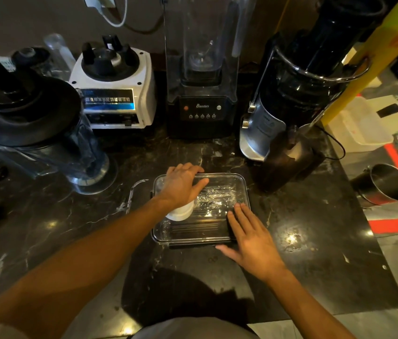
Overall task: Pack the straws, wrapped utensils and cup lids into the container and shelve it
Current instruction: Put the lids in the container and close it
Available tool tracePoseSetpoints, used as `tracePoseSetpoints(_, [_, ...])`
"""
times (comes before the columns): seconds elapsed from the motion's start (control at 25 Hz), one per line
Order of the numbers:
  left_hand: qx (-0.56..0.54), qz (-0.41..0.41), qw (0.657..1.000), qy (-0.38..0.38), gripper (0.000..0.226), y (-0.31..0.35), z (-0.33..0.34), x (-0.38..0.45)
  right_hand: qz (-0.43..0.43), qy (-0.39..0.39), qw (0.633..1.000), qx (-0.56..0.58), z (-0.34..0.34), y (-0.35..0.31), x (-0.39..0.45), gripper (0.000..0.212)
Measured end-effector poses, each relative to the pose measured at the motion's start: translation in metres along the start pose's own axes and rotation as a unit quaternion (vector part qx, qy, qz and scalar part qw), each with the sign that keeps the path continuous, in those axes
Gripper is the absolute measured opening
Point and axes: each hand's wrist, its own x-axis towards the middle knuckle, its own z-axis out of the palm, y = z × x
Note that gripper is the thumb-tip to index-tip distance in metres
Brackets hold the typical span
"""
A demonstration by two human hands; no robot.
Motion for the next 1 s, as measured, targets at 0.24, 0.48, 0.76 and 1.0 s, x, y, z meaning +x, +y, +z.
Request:
tracePoseSetpoints(0.24, [-0.12, -0.058, 0.989, 0.06, 0.056, -0.01, -0.013, -0.019, 0.389, 0.049, 0.804, 0.447, -0.03, 0.023, 0.027, 0.067])
tracePoseSetpoints(0.48, [-0.407, -0.257, 0.876, 0.032, 0.048, -0.05, -0.014, -0.099, 0.455, -0.025, 0.594, 0.664, -0.026, 0.05, 0.045, 0.035])
tracePoseSetpoints(0.76, [-0.481, -0.296, 0.819, 0.105, 0.025, -0.053, -0.01, -0.116, 0.392, 0.076, 0.724, 0.562, -0.027, 0.043, 0.044, 0.024])
tracePoseSetpoints(1.0, [-0.496, -0.29, 0.814, 0.089, 0.026, -0.053, -0.01, -0.127, 0.406, 0.051, 0.688, 0.599, -0.035, 0.036, 0.041, 0.017])
